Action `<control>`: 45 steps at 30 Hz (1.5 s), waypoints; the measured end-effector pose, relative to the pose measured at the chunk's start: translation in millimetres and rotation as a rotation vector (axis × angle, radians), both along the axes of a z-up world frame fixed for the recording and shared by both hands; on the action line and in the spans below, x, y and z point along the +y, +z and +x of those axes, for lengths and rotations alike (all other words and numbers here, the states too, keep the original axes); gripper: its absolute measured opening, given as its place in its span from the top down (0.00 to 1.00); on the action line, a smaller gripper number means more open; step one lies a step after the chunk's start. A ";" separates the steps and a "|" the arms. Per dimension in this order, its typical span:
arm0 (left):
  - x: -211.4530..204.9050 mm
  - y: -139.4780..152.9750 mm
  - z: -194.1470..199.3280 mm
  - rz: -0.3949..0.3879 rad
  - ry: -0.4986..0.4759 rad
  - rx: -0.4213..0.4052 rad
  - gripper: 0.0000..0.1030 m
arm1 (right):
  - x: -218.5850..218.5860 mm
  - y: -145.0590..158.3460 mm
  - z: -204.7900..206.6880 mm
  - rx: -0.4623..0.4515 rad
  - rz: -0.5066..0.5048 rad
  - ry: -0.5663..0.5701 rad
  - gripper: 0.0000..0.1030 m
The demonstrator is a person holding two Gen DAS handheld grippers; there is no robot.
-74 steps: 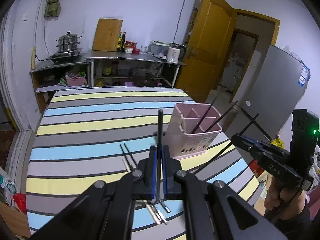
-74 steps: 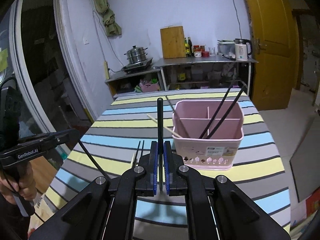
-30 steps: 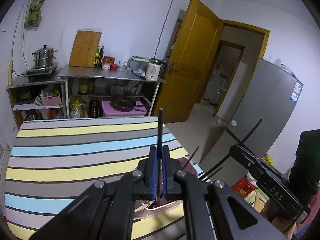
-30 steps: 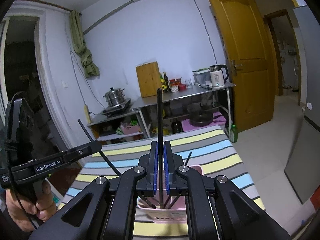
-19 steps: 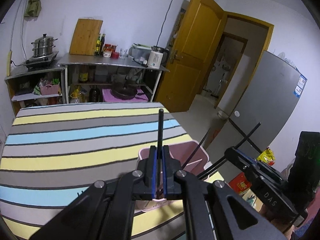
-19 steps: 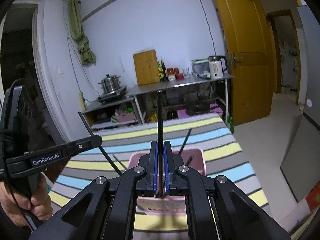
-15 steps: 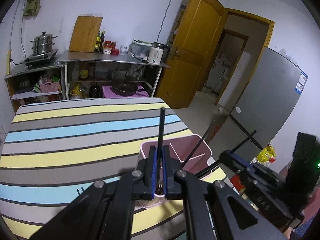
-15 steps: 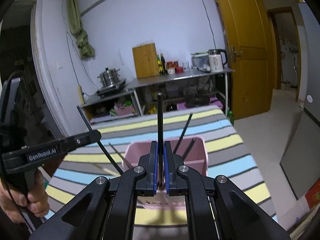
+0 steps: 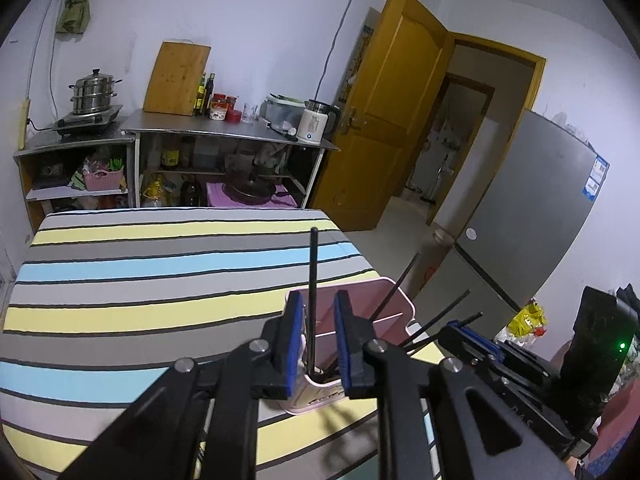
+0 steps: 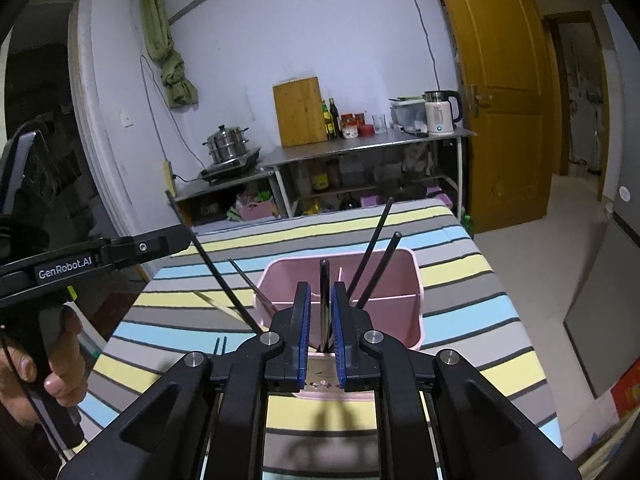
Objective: Organize utensils
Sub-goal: 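Lower both black chopsticks into the pink holder and open both tools, then move both tools back down to the utensils on the table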
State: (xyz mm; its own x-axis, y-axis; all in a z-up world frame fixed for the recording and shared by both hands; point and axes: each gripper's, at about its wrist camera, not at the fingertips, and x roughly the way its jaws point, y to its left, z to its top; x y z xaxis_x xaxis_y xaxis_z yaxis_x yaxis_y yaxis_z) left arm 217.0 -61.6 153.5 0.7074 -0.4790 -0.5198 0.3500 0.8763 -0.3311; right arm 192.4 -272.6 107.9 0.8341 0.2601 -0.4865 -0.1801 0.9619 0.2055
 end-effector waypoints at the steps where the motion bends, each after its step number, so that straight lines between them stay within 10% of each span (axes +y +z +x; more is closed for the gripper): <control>1: 1.7 0.6 -2.5 -0.006 0.001 -0.003 0.82 | -1.7 0.1 -2.7 -0.003 0.008 0.001 0.90; 15: 27.7 -20.3 -57.5 -0.002 0.034 -0.038 0.82 | -2.0 -17.7 -37.3 0.024 0.046 0.020 0.89; 45: 71.7 -170.9 -73.9 0.081 0.209 0.258 0.82 | 50.8 -106.2 -66.1 0.226 -0.008 0.169 0.89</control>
State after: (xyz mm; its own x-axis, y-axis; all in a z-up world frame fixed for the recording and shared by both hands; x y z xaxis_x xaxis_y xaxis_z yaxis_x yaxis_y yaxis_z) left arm 143.2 10.1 -17.4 0.6263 -0.2878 -0.7245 0.0744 0.9472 -0.3120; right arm 126.3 -221.8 1.7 0.6492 0.3814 -0.6581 -0.2882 0.9240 0.2512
